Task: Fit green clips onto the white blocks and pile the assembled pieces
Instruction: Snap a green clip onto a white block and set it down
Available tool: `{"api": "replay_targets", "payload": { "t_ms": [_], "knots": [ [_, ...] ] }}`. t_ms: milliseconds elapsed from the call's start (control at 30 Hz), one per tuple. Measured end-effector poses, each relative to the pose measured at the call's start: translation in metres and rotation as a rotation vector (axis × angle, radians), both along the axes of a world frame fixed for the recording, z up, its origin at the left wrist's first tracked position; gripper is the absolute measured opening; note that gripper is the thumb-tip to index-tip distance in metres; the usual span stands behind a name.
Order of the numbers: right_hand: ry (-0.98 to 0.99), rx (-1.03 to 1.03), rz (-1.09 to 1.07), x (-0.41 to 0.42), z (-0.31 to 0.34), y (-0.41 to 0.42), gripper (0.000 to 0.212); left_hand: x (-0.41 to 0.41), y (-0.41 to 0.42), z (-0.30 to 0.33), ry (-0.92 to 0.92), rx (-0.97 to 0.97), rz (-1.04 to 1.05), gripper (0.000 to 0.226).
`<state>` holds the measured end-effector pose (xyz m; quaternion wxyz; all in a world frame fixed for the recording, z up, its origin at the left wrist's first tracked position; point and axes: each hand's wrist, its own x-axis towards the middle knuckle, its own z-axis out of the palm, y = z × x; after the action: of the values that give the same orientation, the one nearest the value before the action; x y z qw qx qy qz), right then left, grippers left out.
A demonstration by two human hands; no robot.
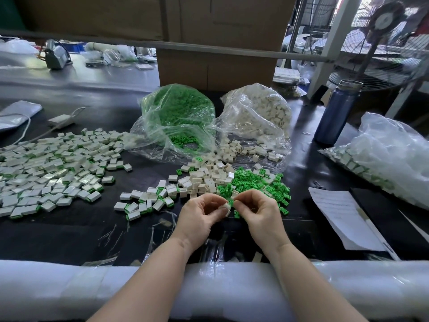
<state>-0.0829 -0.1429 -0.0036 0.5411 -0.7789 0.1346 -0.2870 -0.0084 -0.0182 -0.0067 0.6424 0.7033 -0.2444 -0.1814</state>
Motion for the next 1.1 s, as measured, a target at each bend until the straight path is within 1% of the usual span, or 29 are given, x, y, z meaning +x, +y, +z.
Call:
{"api": "replay_targets", "payload": {
  "t_ms": [200, 467, 633, 733, 1100],
  "knots": [
    [0.025, 0.026, 0.036, -0.0017, 0.0014, 0.0016, 0.02, -0.0003, 0.0002, -0.0009, -0.022, 0.019, -0.011, 0.009],
    [0.061, 0.032, 0.012, -0.0014, 0.0011, 0.0018, 0.016, 0.0007, 0.0003, -0.0024, -0.047, 0.047, -0.012, 0.011],
    [0.064, 0.033, 0.044, -0.0029, 0.0025, 0.0026, 0.015, 0.0003, 0.0006, -0.0012, -0.035, 0.016, -0.005, 0.011],
    [0.062, 0.047, 0.05, -0.0033, 0.0027, 0.0039, 0.017, -0.0007, 0.0004, -0.0002, -0.032, 0.016, -0.007, 0.012],
    [0.12, 0.046, 0.061, -0.0038, 0.0031, 0.003, 0.023, -0.0028, -0.0017, -0.0009, -0.107, 0.101, -0.042, 0.013]
  ]
}}
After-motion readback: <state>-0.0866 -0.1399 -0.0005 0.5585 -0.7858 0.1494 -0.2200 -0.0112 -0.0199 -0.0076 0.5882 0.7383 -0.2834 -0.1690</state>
